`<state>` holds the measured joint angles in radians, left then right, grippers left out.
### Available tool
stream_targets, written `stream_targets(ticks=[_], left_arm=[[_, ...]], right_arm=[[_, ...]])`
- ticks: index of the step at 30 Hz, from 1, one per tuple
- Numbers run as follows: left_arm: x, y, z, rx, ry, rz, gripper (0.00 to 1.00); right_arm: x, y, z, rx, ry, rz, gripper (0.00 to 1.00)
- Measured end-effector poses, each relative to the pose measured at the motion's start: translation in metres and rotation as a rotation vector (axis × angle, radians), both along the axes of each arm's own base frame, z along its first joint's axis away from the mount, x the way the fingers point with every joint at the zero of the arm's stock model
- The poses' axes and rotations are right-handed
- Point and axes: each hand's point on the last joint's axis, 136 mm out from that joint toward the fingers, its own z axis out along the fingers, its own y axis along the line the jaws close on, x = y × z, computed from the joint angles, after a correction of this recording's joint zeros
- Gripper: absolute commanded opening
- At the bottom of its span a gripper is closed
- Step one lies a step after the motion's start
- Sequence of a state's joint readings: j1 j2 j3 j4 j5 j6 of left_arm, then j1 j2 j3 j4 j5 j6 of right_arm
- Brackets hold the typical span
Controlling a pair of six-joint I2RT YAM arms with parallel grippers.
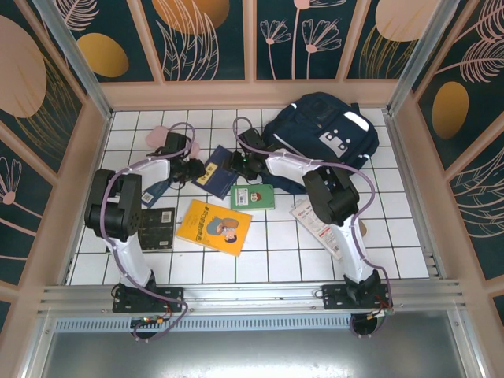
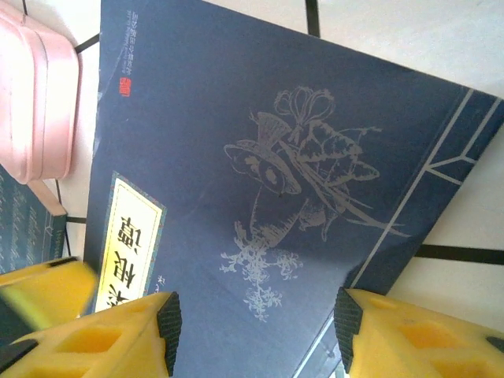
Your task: Pack the student bag
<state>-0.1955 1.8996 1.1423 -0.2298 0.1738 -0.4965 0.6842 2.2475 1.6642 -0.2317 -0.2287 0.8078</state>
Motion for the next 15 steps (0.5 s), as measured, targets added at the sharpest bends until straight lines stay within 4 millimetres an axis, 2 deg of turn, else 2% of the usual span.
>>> stream_targets(ticks=[6,15], left_arm=[[-0.0025,0.0013,-0.0077,-0.014,0.006,-0.01,0.34],[-0.0094,0.001,-0.0062,-0.087,-0.021,0.035,0.36]], right_arm=[[-0.002,0.0029,0.0003,0.016,0.017,-0.015,0.56],[-0.001,0.0093,0.003,0.05,0.032,-0.015,0.56]])
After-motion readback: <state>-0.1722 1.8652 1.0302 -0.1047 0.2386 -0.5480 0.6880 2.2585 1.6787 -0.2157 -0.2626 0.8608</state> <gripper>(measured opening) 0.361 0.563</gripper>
